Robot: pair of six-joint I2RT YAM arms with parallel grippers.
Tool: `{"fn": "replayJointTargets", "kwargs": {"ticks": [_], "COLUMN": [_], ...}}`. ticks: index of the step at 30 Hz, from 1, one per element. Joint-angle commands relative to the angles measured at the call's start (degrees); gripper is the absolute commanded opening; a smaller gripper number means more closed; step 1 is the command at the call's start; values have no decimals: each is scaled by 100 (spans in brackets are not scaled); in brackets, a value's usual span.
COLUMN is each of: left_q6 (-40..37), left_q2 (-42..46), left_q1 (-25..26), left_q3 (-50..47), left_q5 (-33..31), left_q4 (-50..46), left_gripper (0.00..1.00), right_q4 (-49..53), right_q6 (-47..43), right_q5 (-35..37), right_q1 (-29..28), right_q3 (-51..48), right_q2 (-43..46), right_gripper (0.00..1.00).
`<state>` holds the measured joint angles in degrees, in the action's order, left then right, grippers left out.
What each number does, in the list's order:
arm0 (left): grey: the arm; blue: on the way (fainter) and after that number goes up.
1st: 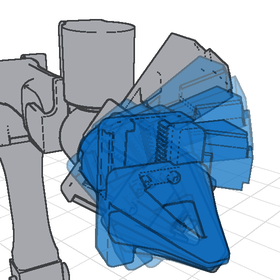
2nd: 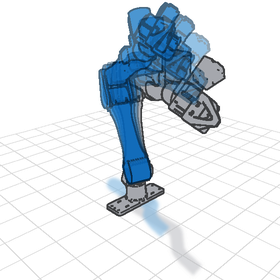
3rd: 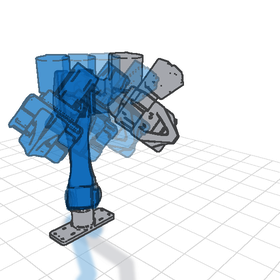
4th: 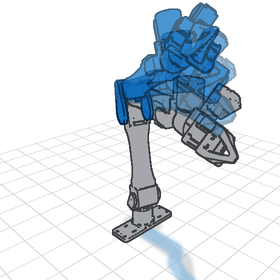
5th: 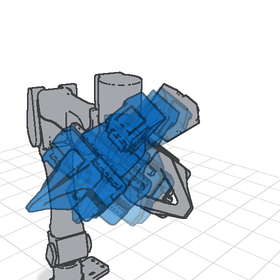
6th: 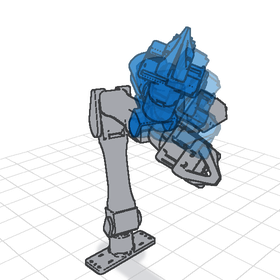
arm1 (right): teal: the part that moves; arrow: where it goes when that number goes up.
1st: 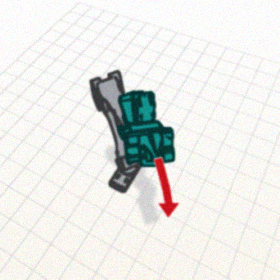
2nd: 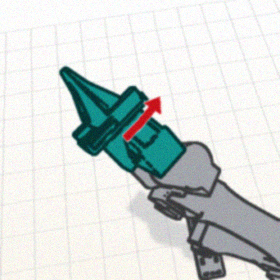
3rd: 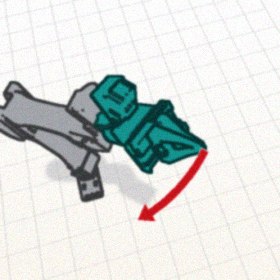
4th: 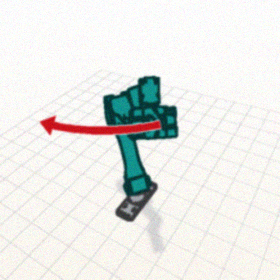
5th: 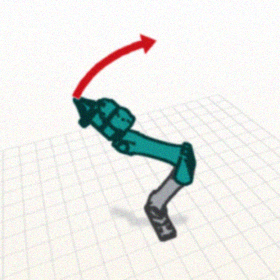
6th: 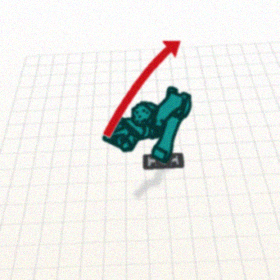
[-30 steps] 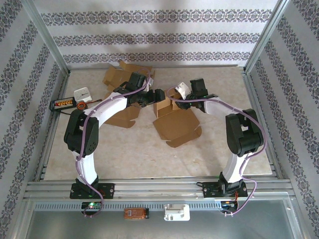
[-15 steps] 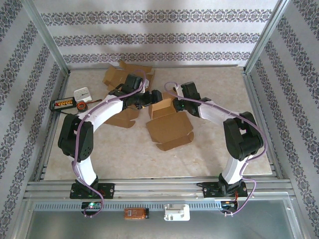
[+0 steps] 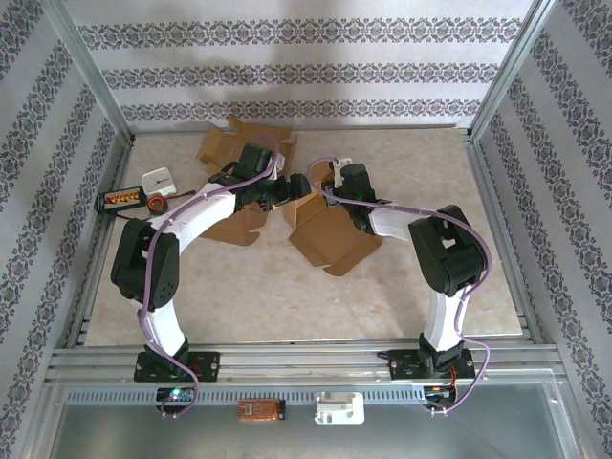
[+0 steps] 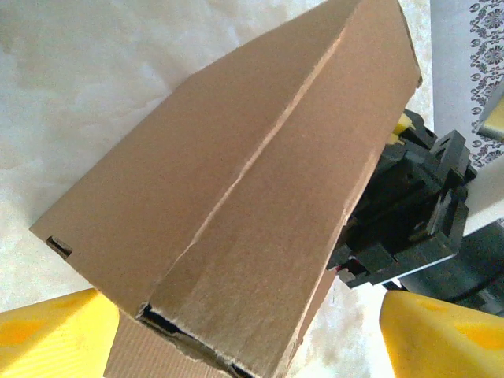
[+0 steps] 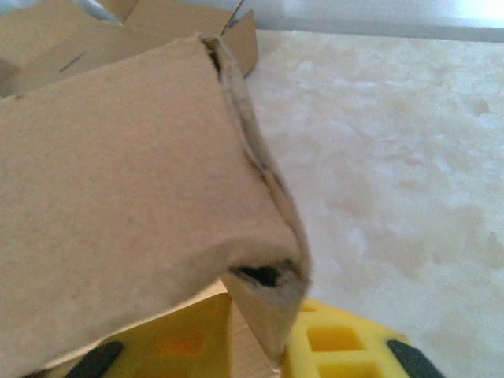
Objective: Fold the paper box
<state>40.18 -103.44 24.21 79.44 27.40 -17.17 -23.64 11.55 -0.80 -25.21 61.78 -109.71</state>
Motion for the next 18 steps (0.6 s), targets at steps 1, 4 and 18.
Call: {"fn": "replayJointTargets", "kwargs": {"ticks": [1,4,18], "left_q6": [8,7,9], "left_q2": [109,132,251], "left_q1": [110,110,101], "left_q3": [-16,-51,-145], "left_q5": [396,372,252], "left_q4": [583,587,610], "left_gripper": [86,86,87], "right_q4": [147,18,-106], "right_q6": [331,401,1189], "right_q5": [-740,-550,-1120], "right_q1": [-274,-309,-283], "right_q3": [-97,-196,414], "right_q2": [-316,-303,-966], "right_gripper": [17,29,18]}}
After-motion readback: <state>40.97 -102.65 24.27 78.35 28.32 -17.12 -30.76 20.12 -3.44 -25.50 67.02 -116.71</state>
